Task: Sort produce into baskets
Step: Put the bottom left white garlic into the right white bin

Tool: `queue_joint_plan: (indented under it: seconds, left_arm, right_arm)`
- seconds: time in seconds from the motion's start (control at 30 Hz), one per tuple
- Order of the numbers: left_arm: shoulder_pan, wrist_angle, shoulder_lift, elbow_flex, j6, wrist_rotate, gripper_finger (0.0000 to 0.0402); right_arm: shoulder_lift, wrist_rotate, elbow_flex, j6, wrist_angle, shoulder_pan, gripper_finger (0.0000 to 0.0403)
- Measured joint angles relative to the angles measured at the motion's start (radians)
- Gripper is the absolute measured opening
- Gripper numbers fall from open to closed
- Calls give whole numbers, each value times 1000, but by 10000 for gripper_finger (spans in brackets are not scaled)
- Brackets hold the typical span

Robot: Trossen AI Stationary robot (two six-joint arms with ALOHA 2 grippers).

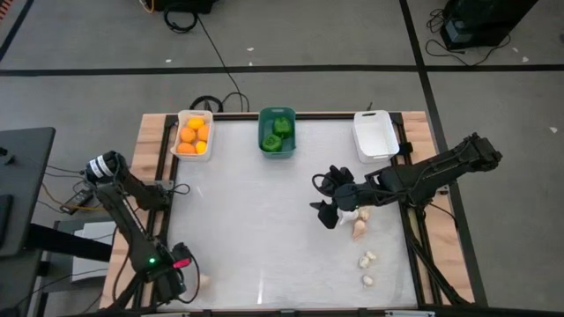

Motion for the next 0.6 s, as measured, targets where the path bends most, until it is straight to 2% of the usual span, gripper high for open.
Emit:
queue_joint_plan:
  seconds: [0.27,0.4,0.6]
  left_arm:
    - [-16,238,0,-52,4,7,252]
    - [-15,334,0,-68,2,58,252]
    - [-36,415,1,-105,-31,54,252]
  right_arm:
    - [0,1,0,-1,0,0,299]
    - [0,1,0,-8,0,0,299]
    - [0,-14,0,-53,0,-14,299]
